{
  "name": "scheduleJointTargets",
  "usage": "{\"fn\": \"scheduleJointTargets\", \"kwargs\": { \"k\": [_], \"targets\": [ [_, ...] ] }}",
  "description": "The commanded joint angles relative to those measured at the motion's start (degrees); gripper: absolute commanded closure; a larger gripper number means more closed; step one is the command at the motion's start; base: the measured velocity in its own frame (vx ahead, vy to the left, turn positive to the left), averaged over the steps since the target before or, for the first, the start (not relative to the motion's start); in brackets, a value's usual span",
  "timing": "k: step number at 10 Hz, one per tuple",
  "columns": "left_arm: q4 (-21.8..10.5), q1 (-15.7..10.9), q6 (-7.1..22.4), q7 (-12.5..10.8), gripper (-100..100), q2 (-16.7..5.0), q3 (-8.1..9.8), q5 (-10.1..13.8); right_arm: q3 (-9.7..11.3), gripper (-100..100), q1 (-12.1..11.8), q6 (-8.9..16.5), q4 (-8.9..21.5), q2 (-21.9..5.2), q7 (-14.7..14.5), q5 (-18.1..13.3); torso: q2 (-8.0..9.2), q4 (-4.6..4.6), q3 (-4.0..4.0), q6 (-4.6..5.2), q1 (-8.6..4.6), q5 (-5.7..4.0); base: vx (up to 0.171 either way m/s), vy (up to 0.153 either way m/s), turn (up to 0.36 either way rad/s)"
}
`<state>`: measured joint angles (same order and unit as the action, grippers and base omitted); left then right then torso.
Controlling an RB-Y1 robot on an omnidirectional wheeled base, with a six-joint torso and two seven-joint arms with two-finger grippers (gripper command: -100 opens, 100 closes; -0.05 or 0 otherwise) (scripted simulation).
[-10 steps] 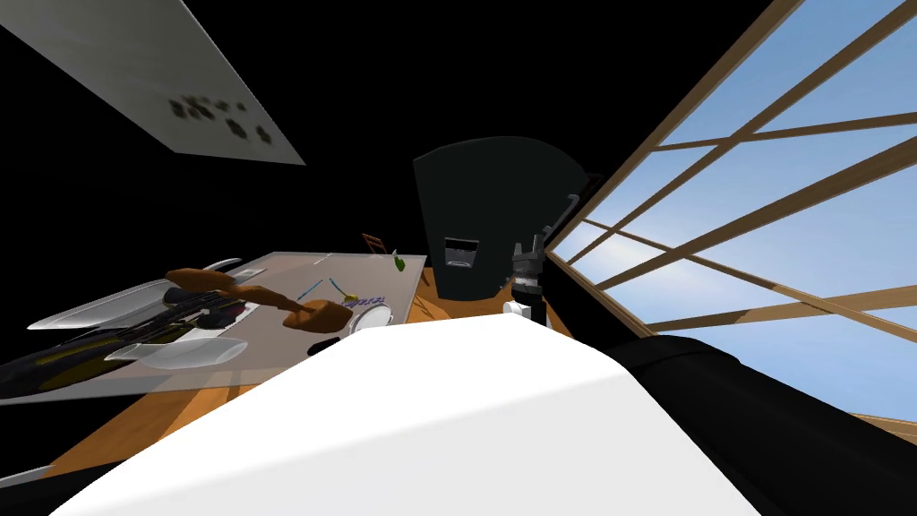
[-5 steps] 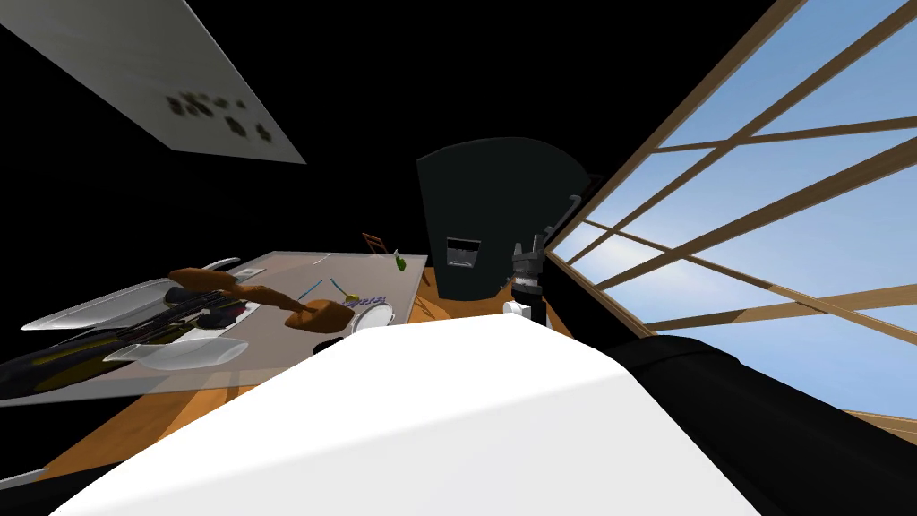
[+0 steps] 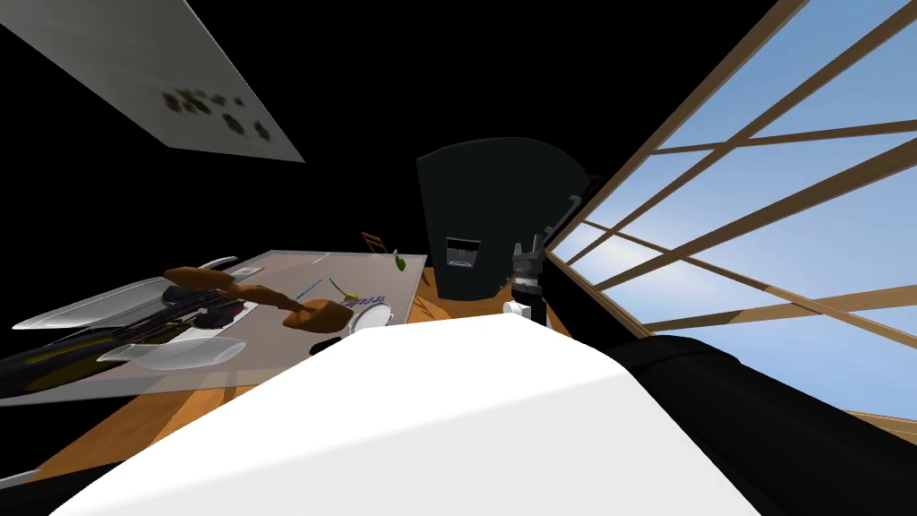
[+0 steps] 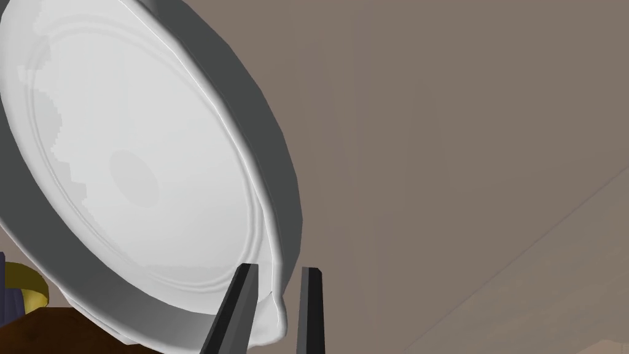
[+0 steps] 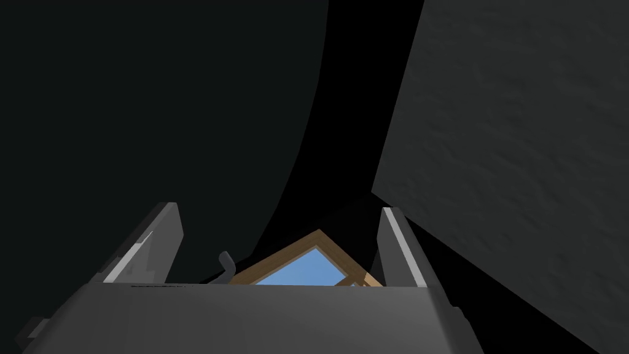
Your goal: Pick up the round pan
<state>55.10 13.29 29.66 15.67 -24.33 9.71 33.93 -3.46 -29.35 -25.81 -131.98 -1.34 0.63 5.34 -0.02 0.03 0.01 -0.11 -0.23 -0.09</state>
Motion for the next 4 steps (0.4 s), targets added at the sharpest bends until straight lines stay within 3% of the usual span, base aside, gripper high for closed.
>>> {"fn": "scheduleJointTargets", "kwargs": {
  "k": [1,3,4],
  "targets": [
    [1.7,0.8,1.7,0.8,100,-1.3,0.45,1.5,0.0,0,0.0,0.0,0.0,0.0,0.0,0.0,0.00,0.00,0.00,0.00,0.00,0.00,-0.016,-0.105,0.030],
    [2.3,1.2,2.0,0.8,100,-1.5,0.55,1.8,0.0,0,0.0,0.0,0.0,0.0,0.0,0.0,0.03,0.02,0.02,0.01,-0.19,-0.06,-0.005,-0.060,0.018],
    [2.4,1.3,2.2,0.9,0,-1.6,0.58,1.9,0.0,0,0.0,0.0,0.0,0.0,0.0,0.0,0.00,0.02,0.01,0.03,-0.04,-0.03,-0.001,-0.008,0.000]
  ]
}}
